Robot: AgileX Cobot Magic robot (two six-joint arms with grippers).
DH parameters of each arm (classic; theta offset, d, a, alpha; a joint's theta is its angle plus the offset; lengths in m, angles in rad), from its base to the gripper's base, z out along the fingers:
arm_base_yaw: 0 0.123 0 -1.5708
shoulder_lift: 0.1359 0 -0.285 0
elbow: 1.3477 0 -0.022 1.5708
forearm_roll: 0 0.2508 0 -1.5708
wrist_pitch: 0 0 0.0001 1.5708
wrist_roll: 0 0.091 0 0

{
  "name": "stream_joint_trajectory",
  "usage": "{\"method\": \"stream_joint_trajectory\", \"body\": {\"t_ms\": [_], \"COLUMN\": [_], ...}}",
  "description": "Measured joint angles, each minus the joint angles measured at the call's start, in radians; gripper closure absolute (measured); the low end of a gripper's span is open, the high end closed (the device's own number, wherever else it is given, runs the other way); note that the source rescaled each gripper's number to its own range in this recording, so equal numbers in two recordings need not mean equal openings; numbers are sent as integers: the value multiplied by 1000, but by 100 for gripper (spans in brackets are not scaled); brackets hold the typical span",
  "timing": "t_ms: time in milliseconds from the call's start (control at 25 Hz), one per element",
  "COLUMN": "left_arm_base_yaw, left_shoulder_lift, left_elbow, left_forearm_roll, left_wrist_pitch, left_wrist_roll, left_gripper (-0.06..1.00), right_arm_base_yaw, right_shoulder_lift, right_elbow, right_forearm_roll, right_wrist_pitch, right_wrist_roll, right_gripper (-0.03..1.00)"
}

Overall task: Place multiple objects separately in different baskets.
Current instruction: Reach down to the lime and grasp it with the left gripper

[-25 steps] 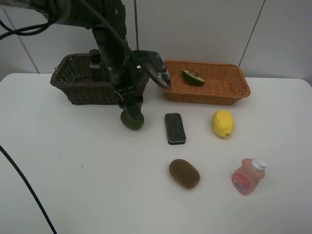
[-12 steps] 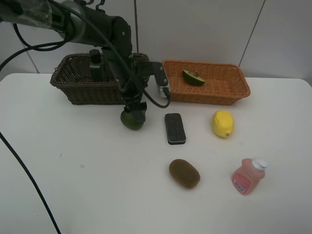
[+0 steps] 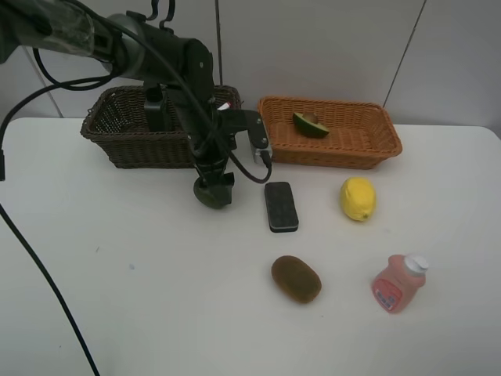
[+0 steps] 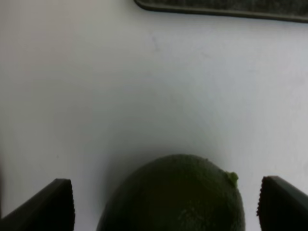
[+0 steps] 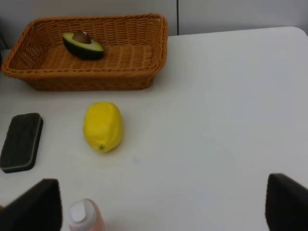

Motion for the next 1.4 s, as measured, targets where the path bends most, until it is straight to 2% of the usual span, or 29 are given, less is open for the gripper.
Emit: {"method": "stream_joint_trajectory", "body": {"t_ms": [1040,1400], "left_arm_base_yaw": [0,-10], "left_shoulder_lift": [55,57], "left_elbow": [-14,-20], "left_forearm_roll": [41,79], "left_wrist_pitch": [-11,-4], "left_wrist_roll": [20,-55], "left_gripper": [-6,-5], "right_arm_base_yaw": [0,0], "right_shoulder_lift": [0,0], "right_elbow": [0,0], "right_forearm_roll": [0,0], "right_wrist_pitch": [0,0], "right_wrist_roll": [0,0], "right_gripper": [-3,-3]}}
